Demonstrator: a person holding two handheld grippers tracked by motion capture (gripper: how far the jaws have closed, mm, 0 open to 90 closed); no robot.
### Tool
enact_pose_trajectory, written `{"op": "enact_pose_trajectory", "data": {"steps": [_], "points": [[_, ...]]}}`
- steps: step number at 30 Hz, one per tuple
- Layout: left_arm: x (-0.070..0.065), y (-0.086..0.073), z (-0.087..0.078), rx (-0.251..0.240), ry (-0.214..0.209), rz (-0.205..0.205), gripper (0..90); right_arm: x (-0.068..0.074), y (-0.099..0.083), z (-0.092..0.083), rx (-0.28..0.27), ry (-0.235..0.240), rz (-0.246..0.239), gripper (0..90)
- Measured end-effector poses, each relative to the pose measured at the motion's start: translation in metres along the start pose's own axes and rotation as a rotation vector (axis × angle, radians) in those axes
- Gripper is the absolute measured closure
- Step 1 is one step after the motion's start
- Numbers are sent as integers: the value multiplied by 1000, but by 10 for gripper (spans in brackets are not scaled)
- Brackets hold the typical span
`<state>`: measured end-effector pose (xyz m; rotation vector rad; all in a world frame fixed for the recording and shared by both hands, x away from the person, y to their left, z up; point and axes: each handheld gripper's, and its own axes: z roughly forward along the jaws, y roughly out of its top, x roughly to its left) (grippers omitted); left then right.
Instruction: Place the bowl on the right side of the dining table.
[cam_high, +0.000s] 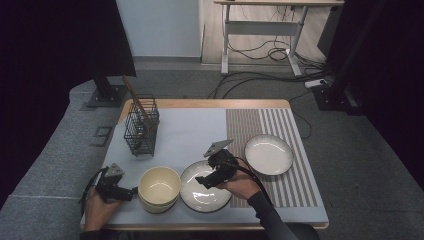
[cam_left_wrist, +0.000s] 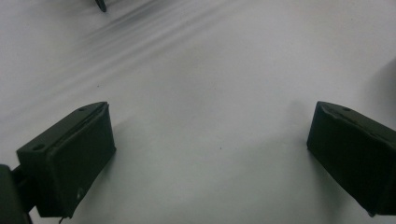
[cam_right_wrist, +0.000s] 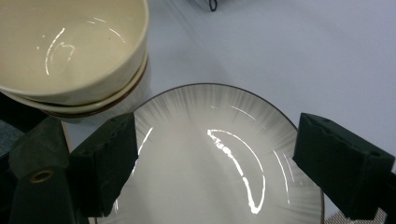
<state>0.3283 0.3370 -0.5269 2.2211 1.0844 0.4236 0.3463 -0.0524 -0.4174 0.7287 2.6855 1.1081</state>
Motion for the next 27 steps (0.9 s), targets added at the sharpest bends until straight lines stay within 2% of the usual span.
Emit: {"op": "enact_pose_trajectory", "data": {"steps": [7,12,22,27], "points": [[0,0,0,0,0,0,7,6,11,9,15,-10,-3,159],[0,0,0,0,0,0,7,9,18,14,6,6,6,182],[0,0,0,1,-1,0,7,18,34,25,6,25,-29,226],[0,0,0,1,-1,0,7,21,40,30,1,48,-17,260]]}}
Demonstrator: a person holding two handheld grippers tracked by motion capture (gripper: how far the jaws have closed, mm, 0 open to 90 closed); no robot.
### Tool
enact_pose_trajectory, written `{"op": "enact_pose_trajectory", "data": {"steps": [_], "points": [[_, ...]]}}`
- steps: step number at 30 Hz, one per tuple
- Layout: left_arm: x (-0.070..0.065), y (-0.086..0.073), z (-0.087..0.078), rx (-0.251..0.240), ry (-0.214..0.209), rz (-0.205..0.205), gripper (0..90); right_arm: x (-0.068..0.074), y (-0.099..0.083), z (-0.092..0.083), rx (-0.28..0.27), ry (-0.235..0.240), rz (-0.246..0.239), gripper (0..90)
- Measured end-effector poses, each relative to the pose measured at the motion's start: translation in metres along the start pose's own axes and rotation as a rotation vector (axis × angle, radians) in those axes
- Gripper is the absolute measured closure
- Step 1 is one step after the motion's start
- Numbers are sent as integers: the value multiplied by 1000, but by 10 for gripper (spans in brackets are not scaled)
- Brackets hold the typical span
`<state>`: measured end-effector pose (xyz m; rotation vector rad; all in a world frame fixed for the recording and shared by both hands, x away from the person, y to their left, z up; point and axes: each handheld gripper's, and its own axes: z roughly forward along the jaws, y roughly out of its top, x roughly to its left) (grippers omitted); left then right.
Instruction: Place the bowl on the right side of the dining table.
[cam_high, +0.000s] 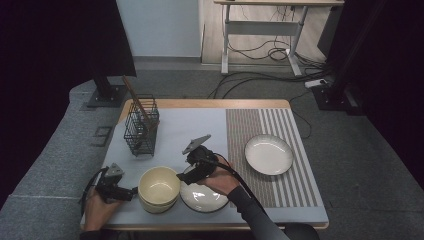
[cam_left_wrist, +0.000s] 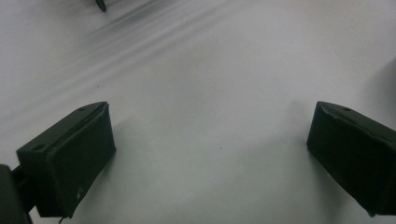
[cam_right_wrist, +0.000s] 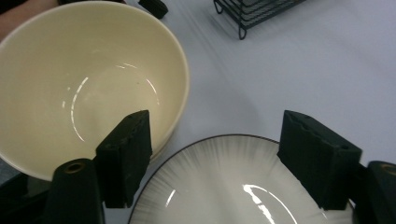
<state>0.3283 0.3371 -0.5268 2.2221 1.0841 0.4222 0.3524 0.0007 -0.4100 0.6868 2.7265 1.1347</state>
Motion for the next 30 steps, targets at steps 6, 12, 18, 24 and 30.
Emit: {"op": "enact_pose_trajectory", "data": {"steps": [6,12,18,24,30], "points": [[0,0,0,0,0,0,7,4,5,9,1,19,-2,324],[0,0,0,0,0,0,7,7,11,21,38,24,-10,365],[0,0,0,0,0,0,7,10,16,33,63,25,-26,431],[0,0,0,1,0,0,7,12,17,44,90,26,-39,529],[0,0,0,1,0,0,7,13,18,50,99,19,-48,635]]}}
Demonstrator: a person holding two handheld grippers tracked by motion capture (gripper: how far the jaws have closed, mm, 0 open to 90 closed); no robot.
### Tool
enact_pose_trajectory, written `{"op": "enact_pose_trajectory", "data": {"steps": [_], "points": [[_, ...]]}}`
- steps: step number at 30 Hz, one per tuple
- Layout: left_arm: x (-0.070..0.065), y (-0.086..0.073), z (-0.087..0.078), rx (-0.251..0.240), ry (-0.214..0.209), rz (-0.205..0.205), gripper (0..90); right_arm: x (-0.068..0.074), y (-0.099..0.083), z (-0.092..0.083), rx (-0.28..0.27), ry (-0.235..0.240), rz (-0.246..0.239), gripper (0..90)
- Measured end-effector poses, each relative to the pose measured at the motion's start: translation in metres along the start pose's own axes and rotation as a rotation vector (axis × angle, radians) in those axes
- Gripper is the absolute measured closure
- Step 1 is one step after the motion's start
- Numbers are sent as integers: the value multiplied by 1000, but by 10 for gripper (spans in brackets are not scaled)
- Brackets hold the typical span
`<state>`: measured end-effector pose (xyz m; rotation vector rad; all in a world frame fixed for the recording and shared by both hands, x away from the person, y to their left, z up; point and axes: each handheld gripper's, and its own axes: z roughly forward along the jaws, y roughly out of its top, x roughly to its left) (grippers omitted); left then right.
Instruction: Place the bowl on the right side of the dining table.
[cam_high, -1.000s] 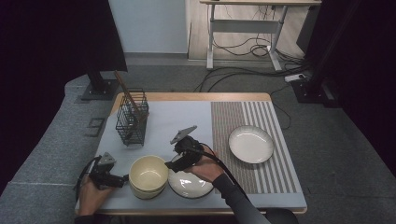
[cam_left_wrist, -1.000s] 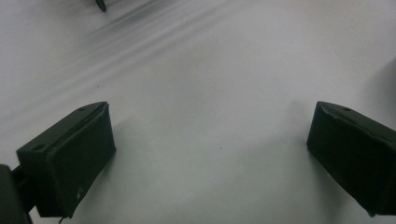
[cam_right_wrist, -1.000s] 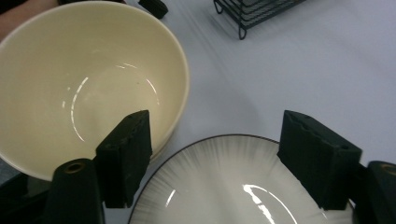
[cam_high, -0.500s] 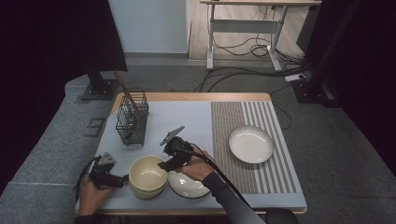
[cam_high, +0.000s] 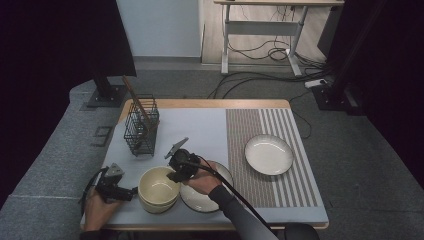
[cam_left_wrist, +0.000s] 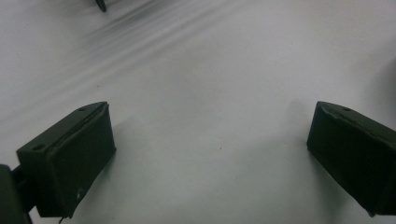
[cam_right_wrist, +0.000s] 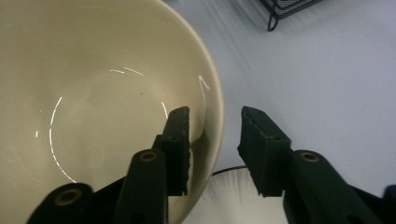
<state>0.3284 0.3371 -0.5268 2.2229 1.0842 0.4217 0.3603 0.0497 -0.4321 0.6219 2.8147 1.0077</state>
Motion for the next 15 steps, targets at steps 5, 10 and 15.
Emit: {"op": "enact_pose_trajectory", "data": {"steps": [5,10,15], "points": [[0,0,0,0,0,0,7,1,0,3,-5,27,7,733],[0,0,0,0,0,0,7,1,1,3,-1,45,21,775],[0,0,0,0,1,0,7,-2,1,2,7,71,56,794]]}}
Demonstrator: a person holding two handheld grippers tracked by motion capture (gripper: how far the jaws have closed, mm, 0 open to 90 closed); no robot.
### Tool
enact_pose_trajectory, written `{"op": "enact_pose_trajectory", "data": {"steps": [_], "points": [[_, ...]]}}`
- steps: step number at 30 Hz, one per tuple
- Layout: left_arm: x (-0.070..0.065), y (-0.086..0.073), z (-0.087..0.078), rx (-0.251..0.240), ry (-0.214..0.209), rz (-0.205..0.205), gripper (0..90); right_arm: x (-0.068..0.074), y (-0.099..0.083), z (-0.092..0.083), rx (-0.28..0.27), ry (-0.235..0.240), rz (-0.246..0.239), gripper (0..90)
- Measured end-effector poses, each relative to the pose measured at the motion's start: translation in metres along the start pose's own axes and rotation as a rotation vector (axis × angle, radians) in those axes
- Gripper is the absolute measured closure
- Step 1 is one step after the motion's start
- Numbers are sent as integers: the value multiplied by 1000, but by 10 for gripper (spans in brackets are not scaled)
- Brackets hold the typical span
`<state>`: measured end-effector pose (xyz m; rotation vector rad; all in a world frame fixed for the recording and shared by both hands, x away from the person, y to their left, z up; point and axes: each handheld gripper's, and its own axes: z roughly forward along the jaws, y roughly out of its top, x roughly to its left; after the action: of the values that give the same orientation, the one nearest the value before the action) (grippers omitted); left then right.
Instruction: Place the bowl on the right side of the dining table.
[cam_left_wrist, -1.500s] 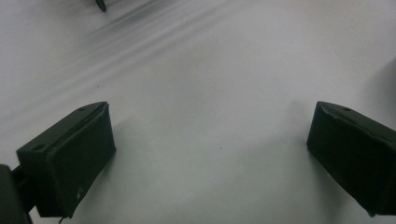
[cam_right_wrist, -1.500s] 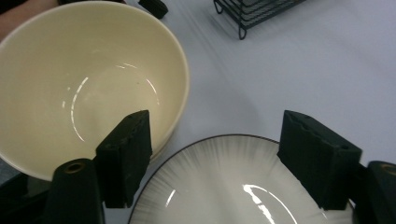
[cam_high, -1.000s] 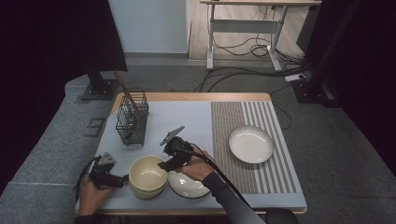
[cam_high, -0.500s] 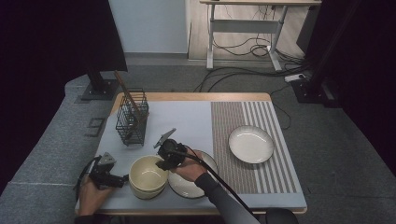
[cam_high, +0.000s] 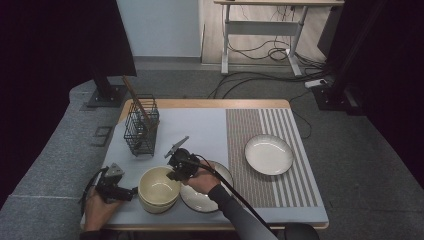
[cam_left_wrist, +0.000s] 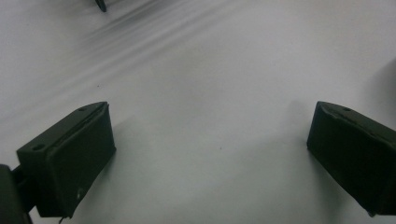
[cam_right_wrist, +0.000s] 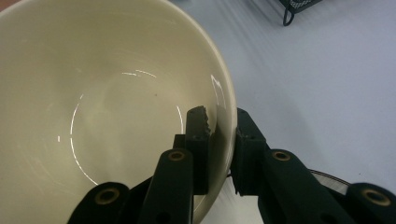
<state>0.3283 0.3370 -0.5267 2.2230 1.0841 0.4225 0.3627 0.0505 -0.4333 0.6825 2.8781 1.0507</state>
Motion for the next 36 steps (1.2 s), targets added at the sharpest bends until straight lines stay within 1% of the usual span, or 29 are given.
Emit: {"op": "enact_pose_trajectory", "data": {"steps": [2,4,6,8,9,10,12,13,14,16,20,23,25,28,36], "points": [[0,0,0,0,0,0,7,-1,0,0,3,4,13,799],[0,0,0,-1,1,0,7,-1,1,0,5,13,38,805],[0,0,0,-1,1,0,7,-4,1,0,3,34,67,814],[0,0,0,-1,1,0,8,-6,1,-2,-21,69,102,825],[0,0,0,-1,1,1,8,-6,2,-4,-25,74,109,832],[0,0,0,-1,1,0,8,-5,4,-4,-17,70,108,838],[0,0,0,-1,1,1,8,-5,6,-3,-8,81,123,837],[0,0,0,-1,1,1,8,-6,6,-3,-12,78,137,836],[0,0,0,-1,1,0,8,-7,6,-3,-12,88,154,835],[0,0,0,-1,1,1,9,-9,7,-3,-8,102,169,833],[0,0,0,0,0,0,8,-10,8,-3,-2,110,189,831],[0,0,0,0,1,0,8,-12,7,-2,5,128,209,830],[0,0,0,-1,1,0,8,-13,7,-3,4,131,219,830],[0,0,0,-1,1,0,8,-16,7,-4,1,149,242,829],[0,0,0,-1,1,-1,8,-20,6,-10,-11,172,267,826]]}}
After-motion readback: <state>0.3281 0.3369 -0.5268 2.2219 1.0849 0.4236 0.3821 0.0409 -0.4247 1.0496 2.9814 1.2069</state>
